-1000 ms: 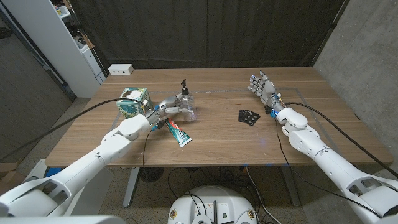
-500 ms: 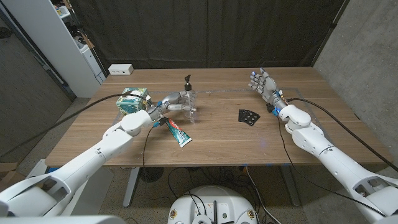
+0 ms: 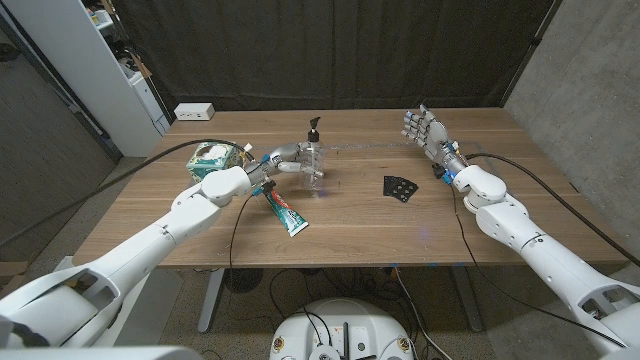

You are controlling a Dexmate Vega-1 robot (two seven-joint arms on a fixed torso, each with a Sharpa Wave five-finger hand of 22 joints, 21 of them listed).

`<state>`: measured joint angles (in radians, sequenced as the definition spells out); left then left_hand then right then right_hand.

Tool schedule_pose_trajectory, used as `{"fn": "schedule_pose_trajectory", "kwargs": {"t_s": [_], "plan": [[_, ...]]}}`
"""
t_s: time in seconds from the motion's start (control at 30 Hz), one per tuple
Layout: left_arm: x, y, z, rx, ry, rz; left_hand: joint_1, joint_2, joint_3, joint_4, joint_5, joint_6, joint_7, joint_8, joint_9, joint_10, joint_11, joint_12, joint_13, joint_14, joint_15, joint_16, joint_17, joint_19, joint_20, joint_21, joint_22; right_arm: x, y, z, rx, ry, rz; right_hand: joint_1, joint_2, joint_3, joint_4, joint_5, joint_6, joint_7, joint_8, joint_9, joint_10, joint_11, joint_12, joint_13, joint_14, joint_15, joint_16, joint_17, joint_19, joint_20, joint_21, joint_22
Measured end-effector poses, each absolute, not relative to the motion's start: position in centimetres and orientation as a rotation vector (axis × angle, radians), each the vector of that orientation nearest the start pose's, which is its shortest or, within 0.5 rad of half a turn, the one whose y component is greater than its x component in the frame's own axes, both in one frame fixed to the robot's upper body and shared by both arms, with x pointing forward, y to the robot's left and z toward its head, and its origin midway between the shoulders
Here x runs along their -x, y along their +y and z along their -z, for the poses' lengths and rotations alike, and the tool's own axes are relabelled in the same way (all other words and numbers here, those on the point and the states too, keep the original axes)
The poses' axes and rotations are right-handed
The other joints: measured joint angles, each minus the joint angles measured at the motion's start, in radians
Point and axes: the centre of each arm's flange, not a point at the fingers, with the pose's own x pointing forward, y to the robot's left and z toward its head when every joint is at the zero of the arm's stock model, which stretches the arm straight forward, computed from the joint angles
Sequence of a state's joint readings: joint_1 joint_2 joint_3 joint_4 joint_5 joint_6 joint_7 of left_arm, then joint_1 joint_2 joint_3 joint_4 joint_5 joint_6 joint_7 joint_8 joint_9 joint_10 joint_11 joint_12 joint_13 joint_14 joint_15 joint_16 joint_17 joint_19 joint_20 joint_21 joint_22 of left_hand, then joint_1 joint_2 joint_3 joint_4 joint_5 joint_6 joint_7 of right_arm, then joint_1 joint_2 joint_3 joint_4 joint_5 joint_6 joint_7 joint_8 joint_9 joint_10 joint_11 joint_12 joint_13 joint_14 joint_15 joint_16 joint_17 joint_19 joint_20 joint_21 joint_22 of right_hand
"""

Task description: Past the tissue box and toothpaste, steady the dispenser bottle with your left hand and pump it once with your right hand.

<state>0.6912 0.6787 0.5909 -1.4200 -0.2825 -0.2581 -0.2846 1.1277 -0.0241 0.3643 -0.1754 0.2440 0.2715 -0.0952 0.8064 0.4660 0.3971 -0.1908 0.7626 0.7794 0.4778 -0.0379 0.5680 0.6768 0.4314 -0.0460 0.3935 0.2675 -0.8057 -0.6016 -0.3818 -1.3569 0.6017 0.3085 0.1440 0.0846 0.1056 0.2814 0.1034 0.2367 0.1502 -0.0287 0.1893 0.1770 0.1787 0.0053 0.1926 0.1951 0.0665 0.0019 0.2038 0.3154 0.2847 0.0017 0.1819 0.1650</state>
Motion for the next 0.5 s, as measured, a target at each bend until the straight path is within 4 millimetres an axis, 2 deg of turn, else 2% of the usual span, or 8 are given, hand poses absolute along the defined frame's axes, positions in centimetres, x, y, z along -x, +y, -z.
{"fn": "schedule_pose_trajectory", "kwargs": {"t_s": [0.2,0.5], "plan": [[-63.0,20.1,-1.2,-0.668,-0.621,0.586,0.000,0.000,0.000,0.000,0.004,0.033,0.003,0.008,-0.012,0.029,0.007,-0.001,0.000,0.046,0.000,-0.033,-0.031,0.035,0.000,0.032,0.007,-62.8,-29.4,-2.0,0.164,-0.695,-0.319,0.000,0.000,0.000,0.000,0.000,0.003,-0.003,0.000,0.000,0.000,0.000,0.000,0.000,0.000,0.000,0.000,-0.005,0.000,0.000,0.000,0.000],[-63.5,19.0,-1.8,-0.675,-0.626,0.600,0.000,0.000,0.004,-0.002,0.008,0.040,0.006,0.007,-0.024,0.044,0.012,-0.014,-0.017,0.067,0.000,-0.052,-0.047,0.044,-0.002,0.048,0.009,-61.9,-29.3,-2.8,0.227,-0.722,-0.305,0.000,0.000,0.003,-0.003,0.000,0.003,-0.003,0.000,0.000,0.000,0.000,0.000,0.000,0.000,0.000,0.000,-0.005,0.000,0.000,0.000,0.000]]}}
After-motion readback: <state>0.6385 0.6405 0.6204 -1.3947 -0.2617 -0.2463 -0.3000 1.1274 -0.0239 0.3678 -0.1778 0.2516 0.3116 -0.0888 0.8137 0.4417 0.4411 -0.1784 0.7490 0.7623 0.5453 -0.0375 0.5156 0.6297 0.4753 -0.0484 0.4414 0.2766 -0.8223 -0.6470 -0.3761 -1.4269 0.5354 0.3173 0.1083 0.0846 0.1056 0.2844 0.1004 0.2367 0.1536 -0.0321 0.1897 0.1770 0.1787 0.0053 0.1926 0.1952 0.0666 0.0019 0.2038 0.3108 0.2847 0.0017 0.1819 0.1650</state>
